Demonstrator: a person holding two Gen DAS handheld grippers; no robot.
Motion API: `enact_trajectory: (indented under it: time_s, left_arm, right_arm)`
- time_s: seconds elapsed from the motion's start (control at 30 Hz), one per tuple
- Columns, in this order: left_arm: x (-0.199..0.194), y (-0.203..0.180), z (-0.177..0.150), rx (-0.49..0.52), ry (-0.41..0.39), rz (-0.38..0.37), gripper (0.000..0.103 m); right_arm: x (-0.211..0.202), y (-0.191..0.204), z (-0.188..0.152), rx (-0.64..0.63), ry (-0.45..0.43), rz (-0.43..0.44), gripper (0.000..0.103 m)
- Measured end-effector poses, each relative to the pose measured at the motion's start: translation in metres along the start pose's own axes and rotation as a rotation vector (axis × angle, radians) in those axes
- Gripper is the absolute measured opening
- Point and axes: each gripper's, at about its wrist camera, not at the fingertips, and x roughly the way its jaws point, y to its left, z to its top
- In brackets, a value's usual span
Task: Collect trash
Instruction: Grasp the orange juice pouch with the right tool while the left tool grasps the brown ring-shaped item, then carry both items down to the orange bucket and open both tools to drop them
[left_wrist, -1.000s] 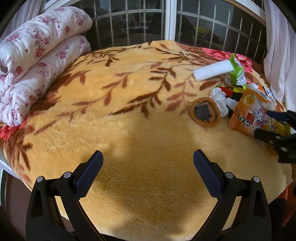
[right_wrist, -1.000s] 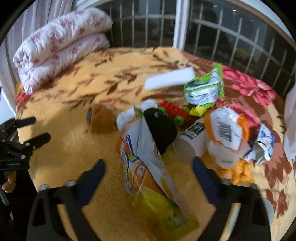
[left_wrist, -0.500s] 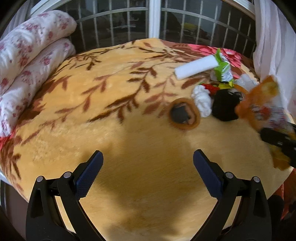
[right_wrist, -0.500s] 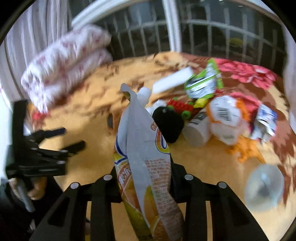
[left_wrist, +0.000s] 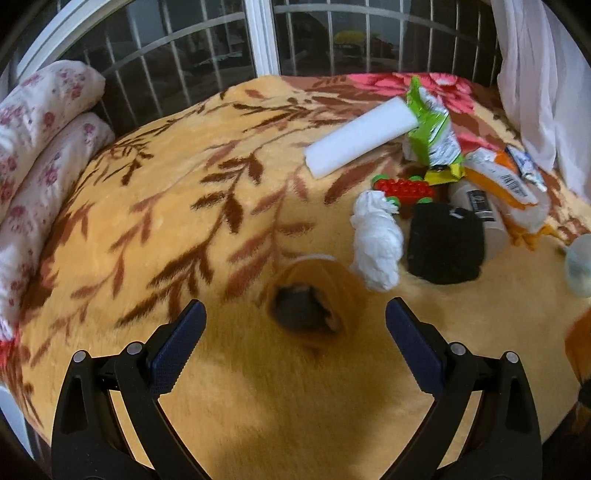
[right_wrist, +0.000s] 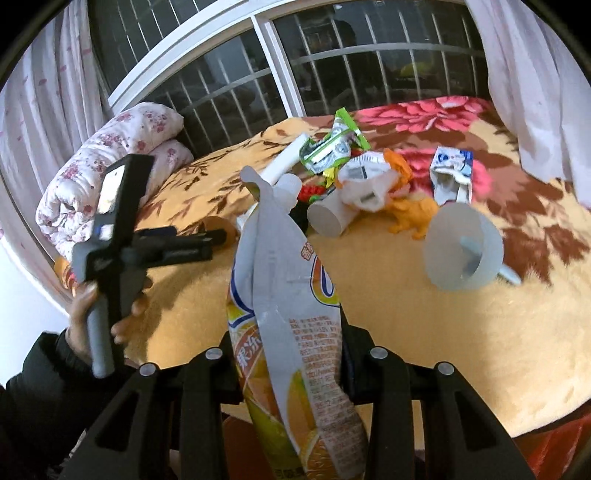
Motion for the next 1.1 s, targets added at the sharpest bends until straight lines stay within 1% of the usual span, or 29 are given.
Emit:
enact_trajectory:
  time_s: [0.13,0.27,0.3,0.33,0.37,0.4,0.43,0.5,0.53,0.63,0.7,0.77,0.83,0.93,1.1]
  left_arm:
    - [0.017,0.000,0.004,0.027,0.031,0.002,0.095]
    - [0.029,-0.003,0.007,0.031,0.044,-0.014,0.095]
    - [0.030,-0.003,0.007,0.032,0.044,-0.017,0.093]
    - [0.034,-0.004,0.007,0.032,0.050,-0.028,0.089]
    - [0.037,-0.004,0.007,0.028,0.061,-0.043,0.081]
    - [0.041,-0.003,0.007,0.018,0.083,-0.091,0.060]
    - [0.042,-0.002,0.007,0.008,0.086,-0.116,0.056]
    - [0.041,0.001,0.008,-0.009,0.068,-0.140,0.043]
    - [0.039,0.001,0.007,-0.009,0.062,-0.139,0.038]
    - [0.031,-0.002,0.003,-0.008,0.037,-0.108,0.028]
    - [0.016,-0.006,-0.004,-0.006,0.015,-0.080,0.027]
    - [0.004,-0.008,-0.010,-0.005,0.008,-0.072,0.027]
    - [-0.018,-0.013,-0.021,-0.006,-0.014,-0.057,0.027]
    - [-0.050,-0.016,-0.036,-0.016,-0.045,-0.053,0.027]
    - [-0.100,-0.021,-0.066,-0.005,-0.096,-0.052,0.027]
  right_arm:
    - [0.005,-0.002,-0.002,0.020,-0.002,0.025,0.037]
    - [0.013,-0.002,-0.001,0.024,-0.002,0.030,0.037]
    - [0.014,-0.003,0.000,0.026,0.000,0.030,0.037]
    - [0.016,-0.003,0.000,0.027,0.002,0.029,0.037]
    - [0.018,-0.003,-0.001,0.027,0.005,0.022,0.037]
    - [0.019,-0.003,-0.001,0.027,0.005,0.017,0.037]
    - [0.020,-0.003,-0.001,0.026,0.005,0.015,0.037]
    - [0.019,-0.003,-0.003,0.026,0.004,0.008,0.037]
    - [0.019,-0.003,-0.003,0.026,0.003,0.007,0.037]
    - [0.012,-0.001,-0.005,0.026,-0.006,-0.005,0.037]
    - [0.006,0.003,-0.008,0.015,-0.014,-0.021,0.037]
    - [-0.002,0.006,-0.011,0.006,-0.018,-0.024,0.037]
    - [-0.008,0.008,-0.014,-0.003,-0.021,-0.028,0.037]
    - [-0.018,0.014,-0.020,-0.010,-0.028,-0.024,0.037]
    - [-0.038,0.032,-0.034,-0.048,-0.036,-0.007,0.037]
